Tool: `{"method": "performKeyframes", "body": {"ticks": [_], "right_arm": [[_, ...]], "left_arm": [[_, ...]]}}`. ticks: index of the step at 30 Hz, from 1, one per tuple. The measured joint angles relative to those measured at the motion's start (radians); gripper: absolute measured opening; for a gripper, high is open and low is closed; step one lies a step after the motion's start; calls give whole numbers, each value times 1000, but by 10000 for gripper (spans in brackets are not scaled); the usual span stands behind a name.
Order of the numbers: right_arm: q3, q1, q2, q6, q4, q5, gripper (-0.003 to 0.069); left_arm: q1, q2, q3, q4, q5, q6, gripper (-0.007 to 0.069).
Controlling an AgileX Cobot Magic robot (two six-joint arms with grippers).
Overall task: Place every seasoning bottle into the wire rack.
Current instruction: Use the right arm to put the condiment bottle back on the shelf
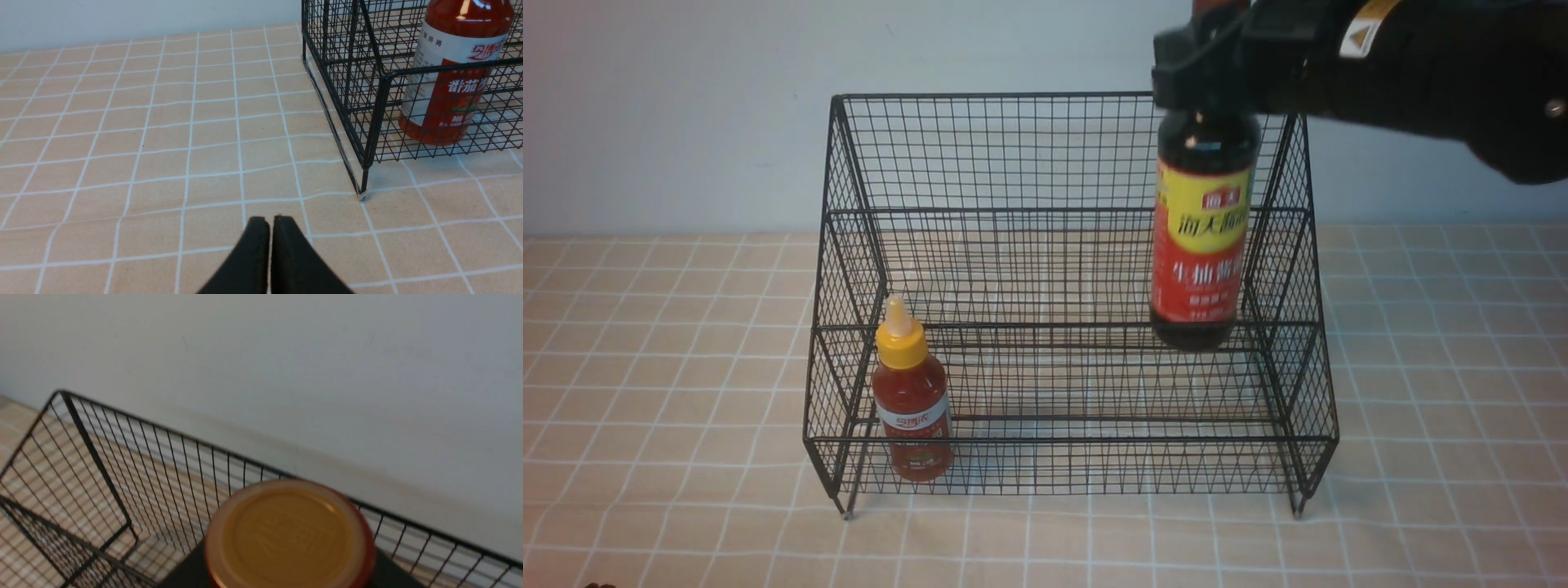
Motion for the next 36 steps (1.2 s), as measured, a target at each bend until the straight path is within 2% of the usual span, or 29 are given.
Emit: {"method": "performKeyframes", "body": {"ticks": [10,20,26,29,36], "right_arm": [[0,0,4,-5,-21,229,267],[6,0,11,4,-25,305,279],[5,0,-14,22,-11,336,449],[-12,0,-49,22,-11,367,493],[-127,0,-224,22,-24,565,502]], "left_arm": [[0,0,0,0,0,0,-7],[0,0,0,0,0,0,-7],[0,0,0,0,0,0,-7],[0,0,0,0,0,0,-7],[0,0,0,0,0,0,-7]]}}
